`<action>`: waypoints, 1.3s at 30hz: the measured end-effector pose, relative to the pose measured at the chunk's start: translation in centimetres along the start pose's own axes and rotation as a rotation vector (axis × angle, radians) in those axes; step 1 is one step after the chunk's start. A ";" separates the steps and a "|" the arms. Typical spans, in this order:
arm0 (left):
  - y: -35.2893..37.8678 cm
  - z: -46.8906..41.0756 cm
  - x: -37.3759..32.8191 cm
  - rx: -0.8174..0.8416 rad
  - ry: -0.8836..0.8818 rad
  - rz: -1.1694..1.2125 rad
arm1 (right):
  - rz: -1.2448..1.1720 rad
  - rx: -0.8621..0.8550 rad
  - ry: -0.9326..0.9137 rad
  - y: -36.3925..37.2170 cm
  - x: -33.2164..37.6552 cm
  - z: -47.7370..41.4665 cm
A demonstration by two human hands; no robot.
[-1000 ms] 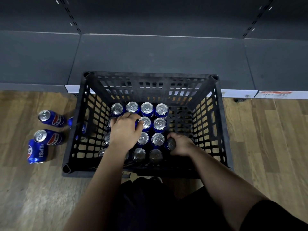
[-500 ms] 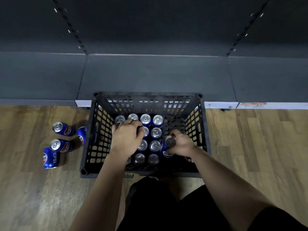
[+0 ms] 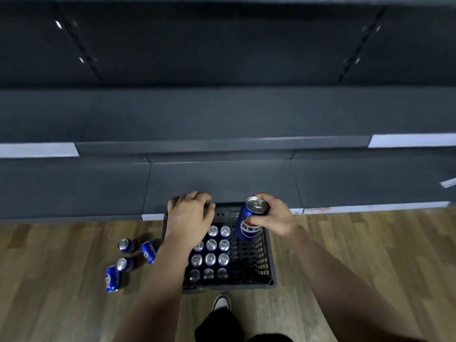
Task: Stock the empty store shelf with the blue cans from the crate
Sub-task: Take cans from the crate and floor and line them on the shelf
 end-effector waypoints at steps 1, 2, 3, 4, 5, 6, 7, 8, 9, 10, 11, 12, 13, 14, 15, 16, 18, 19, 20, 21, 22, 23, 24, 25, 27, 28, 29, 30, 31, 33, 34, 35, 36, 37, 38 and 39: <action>-2.3 -0.4 -0.4 -0.013 0.012 0.001 | -0.019 -0.013 -0.020 -0.7 2.4 0.7; -4.6 -0.8 -0.9 -0.033 0.023 0.006 | -0.044 -0.025 -0.038 -1.5 4.8 1.4; -6.8 -1.3 -1.3 -0.054 0.034 0.010 | -0.071 -0.038 -0.057 -2.2 6.9 2.0; -8.9 -1.8 -1.8 -0.074 0.045 0.010 | -0.102 -0.056 -0.074 -3.0 9.0 2.6; -10.8 -2.3 -2.2 -0.089 0.056 0.003 | -0.128 -0.073 -0.096 -3.8 11.0 3.2; -12.6 -2.7 -2.6 -0.104 0.068 -0.005 | -0.147 -0.087 -0.116 -4.5 12.8 3.7; -14.2 -3.2 -3.0 -0.123 0.082 -0.012 | -0.155 -0.095 -0.145 -5.2 14.6 4.1; -15.8 -3.6 -3.4 -0.145 0.098 -0.016 | -0.156 -0.102 -0.174 -5.9 16.3 4.5; -17.1 -4.0 -3.7 -0.166 0.115 -0.017 | -0.149 -0.109 -0.207 -6.6 18.0 4.9; -18.4 -4.4 -4.1 -0.189 0.132 -0.016 | -0.140 -0.122 -0.239 -7.2 19.5 5.3; -19.5 -4.9 -4.4 -0.212 0.147 -0.014 | -0.131 -0.143 -0.269 -7.9 21.0 5.7; -20.6 -5.4 -4.7 -0.234 0.160 -0.009 | -0.127 -0.167 -0.296 -8.6 22.3 6.0; -21.5 -5.9 -5.0 -0.253 0.169 -0.005 | -0.123 -0.194 -0.322 -9.3 23.5 6.4; -22.4 -6.5 -5.4 -0.271 0.176 0.000 | -0.121 -0.218 -0.349 -10.0 24.8 6.8; -23.2 -7.0 -5.8 -0.291 0.183 0.003 | -0.120 -0.240 -0.377 -10.8 26.0 7.1; -23.9 -7.6 -6.3 -0.311 0.189 0.006 | -0.122 -0.259 -0.402 -11.6 27.1 7.3; -25.2 -8.7 -7.1 -0.354 0.198 0.017 | -0.123 -0.291 -0.451 -13.2 29.1 7.6; -25.8 -9.3 -7.6 -0.376 0.203 0.023 | -0.125 -0.309 -0.476 -14.1 30.1 7.6; -26.4 -9.8 -8.1 -0.391 0.210 0.030 | -0.129 -0.326 -0.501 -15.1 31.0 7.7; -26.9 -10.4 -8.7 -0.401 0.215 0.033 | -0.130 -0.340 -0.526 -16.0 31.9 7.6; -27.3 -11.0 -9.4 -0.407 0.218 0.032 | -0.132 -0.353 -0.551 -17.0 32.8 7.6; -27.7 -11.6 -10.0 -0.414 0.219 0.027 | -0.136 -0.367 -0.572 -18.0 33.6 7.5; -28.1 -12.2 -10.7 -0.424 0.219 0.021 | -0.141 -0.380 -0.589 -19.1 34.4 7.3; -28.4 -12.9 -11.4 -0.432 0.220 0.016 | -0.141 -0.391 -0.605 -20.2 35.1 7.1; -28.9 -14.3 -13.0 -0.446 0.222 0.015 | -0.139 -0.405 -0.639 -22.5 36.5 6.5; -29.1 -15.1 -13.8 -0.457 0.220 0.019 | -0.144 -0.410 -0.652 -23.7 37.2 6.1; -29.3 -15.8 -14.6 -0.469 0.215 0.024 | -0.151 -0.415 -0.663 -24.8 37.7 5.7; -29.5 -16.5 -15.3 -0.476 0.207 0.026 | -0.156 -0.419 -0.670 -26.0 38.2 5.3; -29.6 -17.2 -16.2 -0.477 0.199 0.023 | -0.156 -0.421 -0.677 -27.2 38.7 4.9; -29.8 -18.6 -17.9 -0.471 0.189 0.013 | -0.146 -0.424 -0.690 -29.5 39.5 4.1; -29.9 -19.3 -18.9 -0.465 0.185 0.006 | -0.139 -0.423 -0.695 -30.7 39.7 3.6; -30.0 -20.0 -19.8 -0.459 0.180 -0.003 | -0.133 -0.421 -0.701 -31.8 39.9 3.1; -30.0 -20.7 -20.7 -0.454 0.173 -0.013 | -0.127 -0.418 -0.706 -32.8 40.1 2.5; -30.0 -21.4 -21.5 -0.451 0.164 -0.020 | -0.121 -0.416 -0.710 -33.8 40.2 1.9; -30.1 -22.1 -22.4 -0.450 0.155 -0.025 | -0.119 -0.416 -0.711 -34.8 40.3 1.3; -30.1 -22.7 -23.1 -0.453 0.144 -0.025 | -0.123 -0.418 -0.710 -35.7 40.3 0.6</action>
Point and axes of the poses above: each hand's wrist, its own z-axis away from the middle knuckle, its own y-axis out of the palm, x = y × z, the point moved 3 cm from there along -z, towards the middle knuckle, and after that the axes turned 15 degrees about -z, right-handed, at the moved point
